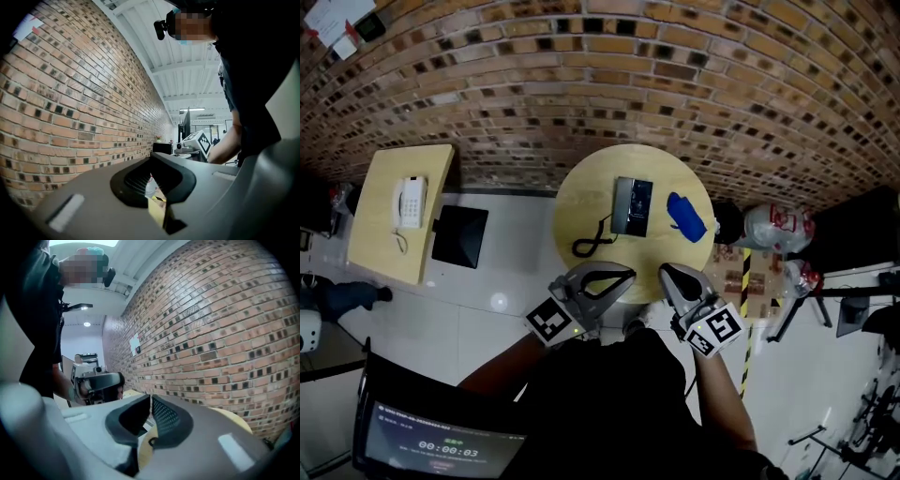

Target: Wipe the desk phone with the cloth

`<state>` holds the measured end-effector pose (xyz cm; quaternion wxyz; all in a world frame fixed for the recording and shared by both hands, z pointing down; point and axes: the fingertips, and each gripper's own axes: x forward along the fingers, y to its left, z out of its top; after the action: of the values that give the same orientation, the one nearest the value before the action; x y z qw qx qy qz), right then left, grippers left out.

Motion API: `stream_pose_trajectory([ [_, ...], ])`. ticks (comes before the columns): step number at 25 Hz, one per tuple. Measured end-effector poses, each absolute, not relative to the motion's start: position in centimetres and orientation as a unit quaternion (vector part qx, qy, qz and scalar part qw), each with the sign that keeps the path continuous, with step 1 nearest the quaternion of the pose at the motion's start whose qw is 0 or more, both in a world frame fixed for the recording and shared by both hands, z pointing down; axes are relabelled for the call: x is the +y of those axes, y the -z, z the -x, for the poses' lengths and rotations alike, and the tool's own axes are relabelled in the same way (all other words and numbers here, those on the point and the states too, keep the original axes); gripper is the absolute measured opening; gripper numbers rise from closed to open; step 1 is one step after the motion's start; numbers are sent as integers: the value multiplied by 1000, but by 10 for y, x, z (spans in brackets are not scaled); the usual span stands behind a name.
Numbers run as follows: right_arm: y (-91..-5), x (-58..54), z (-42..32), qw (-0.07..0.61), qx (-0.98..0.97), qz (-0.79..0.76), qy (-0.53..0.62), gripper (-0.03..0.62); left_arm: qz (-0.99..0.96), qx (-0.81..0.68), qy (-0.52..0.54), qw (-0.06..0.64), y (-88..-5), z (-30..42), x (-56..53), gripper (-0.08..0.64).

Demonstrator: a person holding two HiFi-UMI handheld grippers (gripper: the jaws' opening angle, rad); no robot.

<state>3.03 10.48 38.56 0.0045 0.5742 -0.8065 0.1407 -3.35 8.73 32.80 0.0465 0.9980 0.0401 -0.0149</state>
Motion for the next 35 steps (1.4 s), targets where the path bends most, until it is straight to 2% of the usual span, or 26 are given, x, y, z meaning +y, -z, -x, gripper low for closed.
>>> stream_pose_trajectory([
  [7,-442,78,-109,56,-783,-596,-170,9,-998,24,-5,59,-344,-4,70,2],
  [12,-506,56,-174,123,-758,-609,-197,23,-998,11,-11,58,-352,-41,62,2],
  [15,-559,44,-207,179,-743,-599,-236,110,-998,3,-25,63,-359,-61,59,2],
  [19,-617,25,-243,233,-722,-592,-271,196,-999,12,-37,27,-370,-86,62,2],
  [25,-687,3,-273,264,-702,-574,-327,245,-998,4,-48,35,-387,-101,53,2],
  [35,-734,-21,-280,284,-674,-571,-373,249,-995,-32,-75,59,-407,-92,40,2],
])
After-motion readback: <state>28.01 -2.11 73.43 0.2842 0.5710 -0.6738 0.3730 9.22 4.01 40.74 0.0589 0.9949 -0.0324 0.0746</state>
